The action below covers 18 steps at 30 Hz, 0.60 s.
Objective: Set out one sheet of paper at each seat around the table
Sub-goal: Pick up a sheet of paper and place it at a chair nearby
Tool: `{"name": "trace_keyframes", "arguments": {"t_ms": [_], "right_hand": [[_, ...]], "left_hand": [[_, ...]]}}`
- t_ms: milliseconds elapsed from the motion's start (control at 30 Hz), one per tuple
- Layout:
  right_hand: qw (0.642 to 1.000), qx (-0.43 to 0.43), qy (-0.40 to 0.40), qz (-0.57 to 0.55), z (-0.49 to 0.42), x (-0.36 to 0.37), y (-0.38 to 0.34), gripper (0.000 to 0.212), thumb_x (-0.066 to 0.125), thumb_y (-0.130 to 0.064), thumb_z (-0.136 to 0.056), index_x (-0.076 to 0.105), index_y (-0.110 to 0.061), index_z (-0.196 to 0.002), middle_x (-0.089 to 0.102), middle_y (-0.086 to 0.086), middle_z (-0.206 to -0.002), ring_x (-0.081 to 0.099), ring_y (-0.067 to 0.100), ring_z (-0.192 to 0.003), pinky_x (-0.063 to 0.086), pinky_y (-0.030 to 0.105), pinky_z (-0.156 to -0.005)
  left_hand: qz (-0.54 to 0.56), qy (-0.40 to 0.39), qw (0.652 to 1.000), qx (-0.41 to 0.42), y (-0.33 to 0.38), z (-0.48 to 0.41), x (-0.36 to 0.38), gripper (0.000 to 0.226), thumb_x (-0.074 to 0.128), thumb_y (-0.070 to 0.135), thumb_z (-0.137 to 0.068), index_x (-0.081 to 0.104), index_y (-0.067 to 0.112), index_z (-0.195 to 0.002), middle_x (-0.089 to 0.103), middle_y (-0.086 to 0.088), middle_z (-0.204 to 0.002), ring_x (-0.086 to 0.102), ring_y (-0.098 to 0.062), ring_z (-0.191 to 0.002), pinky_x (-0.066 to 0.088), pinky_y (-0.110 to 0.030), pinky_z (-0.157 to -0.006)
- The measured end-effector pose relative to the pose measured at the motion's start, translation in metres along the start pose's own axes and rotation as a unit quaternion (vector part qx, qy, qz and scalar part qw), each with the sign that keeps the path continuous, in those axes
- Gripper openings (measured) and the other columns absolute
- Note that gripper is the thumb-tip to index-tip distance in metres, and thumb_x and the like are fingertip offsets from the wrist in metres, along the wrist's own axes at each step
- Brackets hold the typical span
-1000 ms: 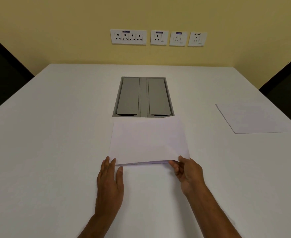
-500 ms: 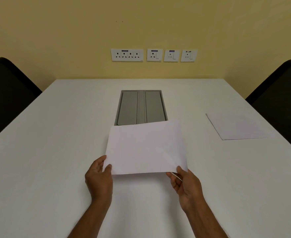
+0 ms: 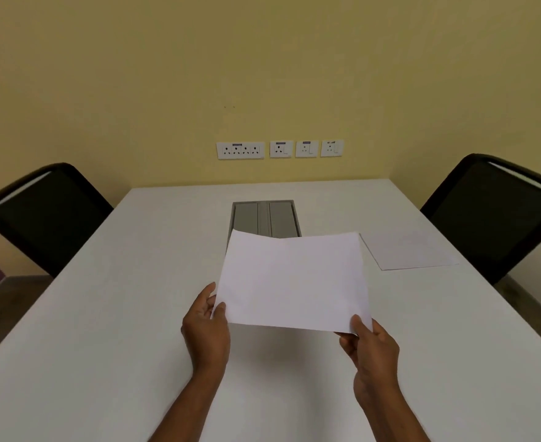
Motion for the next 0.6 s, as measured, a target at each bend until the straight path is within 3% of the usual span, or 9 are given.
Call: {"name": "trace_keyframes", "arguments": {"t_ms": [200,400,600], "right_hand": [[0.999,-0.02,0.032,-0.035,0.073,-0.048,-0.036,0.012,0.061,-0.015,-0.1,0.071,-0.01,-0.104,0.073,0.009,-0.106,0.068,0.024,-0.078,0.056,0.03,-0.068],[0.993,-0.034,0.079,-0.086,0.135,-0.107,-0.064,0.009,0.061,-0.01,-0.099,0.07,-0.01,-0.1,0.074,0.012,-0.106,0.071,0.027,-0.083,0.06,0.036,-0.078],[0.981,-0.02,0.12,-0.15,0.179,-0.165,-0.076,0.011,0.062,-0.005,-0.098,0.066,-0.005,-0.108,0.072,0.015,-0.108,0.071,0.03,-0.09,0.06,0.036,-0.075]], "left_hand": [[0.053,-0.03,0.998,-0.02,0.049,0.045,-0.02,0.034,0.062,-0.003,-0.09,0.069,0.013,-0.119,0.073,-0.007,-0.106,0.069,-0.016,-0.094,0.051,-0.02,-0.081],[0.08,-0.092,0.991,-0.061,0.077,0.091,-0.02,0.027,0.066,-0.001,-0.088,0.072,0.015,-0.109,0.074,-0.008,-0.097,0.067,-0.017,-0.082,0.053,-0.026,-0.08],[0.082,-0.138,0.983,-0.085,0.099,0.144,-0.009,0.025,0.067,-0.001,-0.086,0.072,0.01,-0.108,0.073,-0.006,-0.094,0.067,-0.02,-0.083,0.055,-0.034,-0.084]]}}
Point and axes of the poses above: each hand's wrist, its own z-axis away from the middle knuckle, its own x-axis out of the palm, y = z × x, the point moved 9 cm from there along -z, towards the middle knuckle
